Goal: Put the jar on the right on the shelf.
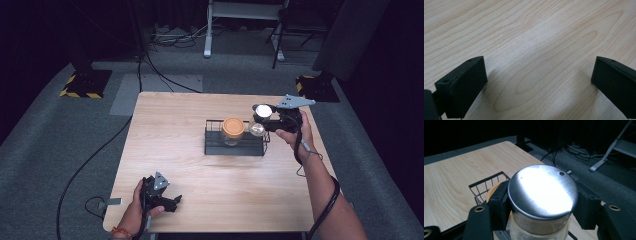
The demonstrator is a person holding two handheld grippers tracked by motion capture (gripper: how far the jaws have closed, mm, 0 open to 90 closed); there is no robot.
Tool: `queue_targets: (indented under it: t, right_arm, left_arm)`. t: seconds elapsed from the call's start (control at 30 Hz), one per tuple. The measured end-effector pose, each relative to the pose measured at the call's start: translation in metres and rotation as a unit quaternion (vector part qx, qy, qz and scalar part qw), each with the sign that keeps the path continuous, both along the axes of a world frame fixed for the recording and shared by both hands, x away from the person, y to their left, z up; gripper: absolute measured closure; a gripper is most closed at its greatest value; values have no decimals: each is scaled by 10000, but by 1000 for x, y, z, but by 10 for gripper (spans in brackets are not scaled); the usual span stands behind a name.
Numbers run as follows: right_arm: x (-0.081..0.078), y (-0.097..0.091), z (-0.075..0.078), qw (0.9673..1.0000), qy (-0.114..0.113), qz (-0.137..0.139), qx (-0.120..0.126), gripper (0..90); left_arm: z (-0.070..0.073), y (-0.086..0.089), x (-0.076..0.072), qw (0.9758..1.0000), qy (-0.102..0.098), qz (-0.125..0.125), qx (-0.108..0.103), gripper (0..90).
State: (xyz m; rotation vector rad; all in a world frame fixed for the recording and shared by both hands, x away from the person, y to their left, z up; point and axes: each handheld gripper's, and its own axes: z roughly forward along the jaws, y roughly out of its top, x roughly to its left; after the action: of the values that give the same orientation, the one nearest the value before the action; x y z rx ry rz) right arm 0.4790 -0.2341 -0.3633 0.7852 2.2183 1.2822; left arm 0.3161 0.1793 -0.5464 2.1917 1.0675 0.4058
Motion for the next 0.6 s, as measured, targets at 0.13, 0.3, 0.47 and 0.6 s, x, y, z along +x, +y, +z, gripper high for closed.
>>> queue_targets:
  t: [0.13, 0.3, 0.47, 0.6]
  right_arm:
    - [5, 0, -7, 10000, 71, -39, 11, 394]
    - [9, -2, -16, 9998, 163, -101, 23, 394]
    - [14, -5, -26, 9995, 270, -133, 105, 394]
    - [17, -5, -33, 9991, 357, -152, 141, 394]
  left_arm:
    - [0, 0, 0, 10000, 0, -1, 0, 0]
    - [0, 0, 0, 10000, 0, -4, 0, 0]
    - [0, 0, 0, 10000, 0, -5, 0, 0]
    - [0, 0, 0, 10000, -1, -6, 1, 0]
